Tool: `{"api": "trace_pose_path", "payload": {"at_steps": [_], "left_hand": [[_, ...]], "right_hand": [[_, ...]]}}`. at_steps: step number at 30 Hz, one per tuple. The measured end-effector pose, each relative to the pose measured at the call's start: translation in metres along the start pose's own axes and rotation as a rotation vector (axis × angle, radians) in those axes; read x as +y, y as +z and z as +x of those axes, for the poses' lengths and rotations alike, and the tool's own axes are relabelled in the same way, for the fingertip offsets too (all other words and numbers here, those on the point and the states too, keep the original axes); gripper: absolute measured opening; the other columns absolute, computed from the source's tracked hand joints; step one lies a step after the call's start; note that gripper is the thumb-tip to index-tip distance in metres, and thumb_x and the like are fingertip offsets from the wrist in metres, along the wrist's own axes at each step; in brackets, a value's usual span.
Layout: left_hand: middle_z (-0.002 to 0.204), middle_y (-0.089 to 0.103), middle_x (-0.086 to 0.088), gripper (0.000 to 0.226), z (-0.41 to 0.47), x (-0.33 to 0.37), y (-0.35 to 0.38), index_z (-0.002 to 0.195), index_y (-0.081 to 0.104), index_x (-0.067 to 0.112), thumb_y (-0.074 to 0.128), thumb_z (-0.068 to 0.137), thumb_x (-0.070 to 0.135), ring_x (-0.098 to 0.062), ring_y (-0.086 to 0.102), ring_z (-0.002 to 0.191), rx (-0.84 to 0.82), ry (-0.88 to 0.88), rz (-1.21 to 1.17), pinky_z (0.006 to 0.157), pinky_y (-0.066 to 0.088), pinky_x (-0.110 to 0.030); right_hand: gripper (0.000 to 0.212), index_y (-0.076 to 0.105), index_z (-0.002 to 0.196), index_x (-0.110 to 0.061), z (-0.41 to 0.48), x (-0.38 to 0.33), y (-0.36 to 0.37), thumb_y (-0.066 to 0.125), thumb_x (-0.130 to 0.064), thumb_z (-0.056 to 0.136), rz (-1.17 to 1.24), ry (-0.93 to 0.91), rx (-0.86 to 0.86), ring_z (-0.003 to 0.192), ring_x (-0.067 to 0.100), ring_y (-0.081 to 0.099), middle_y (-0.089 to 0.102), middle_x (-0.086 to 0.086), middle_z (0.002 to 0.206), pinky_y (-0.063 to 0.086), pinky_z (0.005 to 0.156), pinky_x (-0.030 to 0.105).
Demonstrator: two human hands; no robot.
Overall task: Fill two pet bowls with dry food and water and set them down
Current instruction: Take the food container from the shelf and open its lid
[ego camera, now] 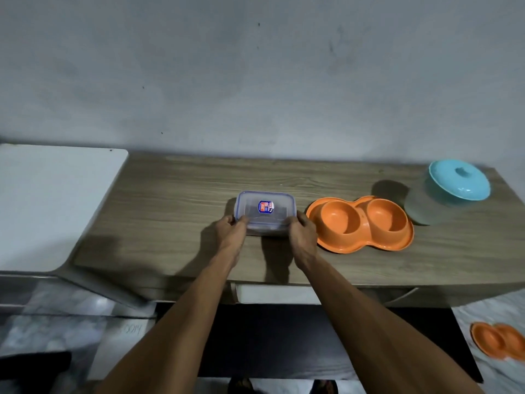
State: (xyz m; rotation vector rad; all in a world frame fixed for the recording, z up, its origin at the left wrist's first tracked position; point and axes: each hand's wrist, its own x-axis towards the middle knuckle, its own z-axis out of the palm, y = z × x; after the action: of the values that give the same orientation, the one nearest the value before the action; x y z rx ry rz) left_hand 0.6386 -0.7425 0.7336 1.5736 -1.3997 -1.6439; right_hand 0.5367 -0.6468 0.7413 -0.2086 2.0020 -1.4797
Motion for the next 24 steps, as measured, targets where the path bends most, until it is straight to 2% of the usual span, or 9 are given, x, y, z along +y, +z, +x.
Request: {"api": "trace_pose_path", "payload": {"at_steps": [3,5,6,7,9,12,16,19,24], "left_hand": [[0.106,0.070,-0.017,0.025,0.000,-0.001,0.002,0.112,0.065,-0.003,0.061,0.091,0.010,-0.019,0.060,0.081,0.006,-0.001,0.019,0.068,0.045,-0.025],[0.107,0.069,-0.012,0.029,0.000,0.000,0.001,0.117,0.062,-0.001,0.060,0.094,0.016,-0.013,0.058,0.073,-0.005,0.014,0.078,0.055,0.046,-0.014],[0.101,0.066,-0.007,0.031,-0.001,0.003,0.001,0.119,0.060,0.001,0.058,0.096,0.021,-0.008,0.054,0.067,-0.001,0.024,0.114,0.045,0.040,-0.007],[0.094,0.062,-0.004,0.034,-0.002,0.008,0.000,0.122,0.058,0.002,0.055,0.098,0.026,-0.004,0.048,0.064,0.023,0.037,0.136,0.039,0.038,-0.006],[0.094,0.058,-0.007,0.044,-0.001,0.022,-0.001,0.125,0.058,0.000,0.047,0.100,0.035,-0.008,0.044,0.062,0.069,0.046,0.180,0.037,0.034,-0.013],[0.122,0.060,-0.017,0.053,0.015,0.039,0.009,0.128,0.056,-0.001,0.034,0.102,0.040,-0.024,0.047,0.083,0.126,0.038,0.291,0.047,0.027,-0.022],[0.137,0.054,-0.022,0.060,0.030,0.044,0.025,0.132,0.053,0.000,0.024,0.104,0.045,-0.036,0.053,0.121,0.141,0.034,0.434,0.091,0.038,-0.035],[0.136,0.055,-0.022,0.063,0.041,0.040,0.030,0.130,0.056,0.003,0.023,0.103,0.049,-0.038,0.052,0.124,0.171,0.050,0.507,0.100,0.038,-0.040],[0.124,0.062,-0.021,0.068,0.047,0.034,0.030,0.118,0.064,0.007,0.024,0.098,0.058,-0.041,0.057,0.114,0.230,0.090,0.582,0.099,0.043,-0.047]], "right_hand": [[0.032,0.064,0.125,-0.012,0.004,-0.001,-0.003,0.047,-0.010,0.098,-0.032,-0.017,0.010,0.098,0.017,0.059,0.067,0.005,0.116,0.042,0.063,0.015],[0.030,0.061,0.126,-0.012,0.006,-0.003,-0.006,0.046,-0.013,0.100,-0.061,-0.028,0.000,0.097,0.015,0.056,0.063,0.003,0.113,0.041,0.063,0.013],[0.028,0.062,0.123,-0.011,0.008,-0.005,-0.006,0.045,-0.015,0.101,-0.087,-0.037,0.007,0.098,0.016,0.056,0.064,0.004,0.112,0.043,0.067,0.016],[0.027,0.064,0.118,-0.010,0.014,-0.005,-0.006,0.045,-0.018,0.101,-0.116,-0.053,0.036,0.098,0.019,0.058,0.066,0.007,0.112,0.044,0.074,0.023],[0.029,0.067,0.105,-0.005,0.026,-0.008,-0.004,0.043,-0.020,0.099,-0.172,-0.091,0.136,0.093,0.025,0.058,0.069,0.016,0.108,0.042,0.079,0.031],[0.036,0.066,0.103,0.002,0.041,-0.016,-0.001,0.039,-0.022,0.100,-0.240,-0.105,0.208,0.092,0.033,0.056,0.067,0.023,0.108,0.034,0.076,0.033],[0.041,0.063,0.111,0.004,0.059,-0.018,0.007,0.033,-0.024,0.103,-0.345,-0.087,0.224,0.110,0.042,0.057,0.063,0.028,0.119,0.038,0.082,0.037],[0.045,0.063,0.112,0.002,0.067,-0.016,0.013,0.030,-0.027,0.104,-0.374,-0.058,0.225,0.112,0.043,0.057,0.063,0.027,0.120,0.041,0.088,0.039],[0.047,0.062,0.114,0.002,0.071,-0.016,0.014,0.027,-0.029,0.105,-0.377,-0.067,0.210,0.113,0.043,0.055,0.062,0.027,0.122,0.038,0.086,0.039]]}}
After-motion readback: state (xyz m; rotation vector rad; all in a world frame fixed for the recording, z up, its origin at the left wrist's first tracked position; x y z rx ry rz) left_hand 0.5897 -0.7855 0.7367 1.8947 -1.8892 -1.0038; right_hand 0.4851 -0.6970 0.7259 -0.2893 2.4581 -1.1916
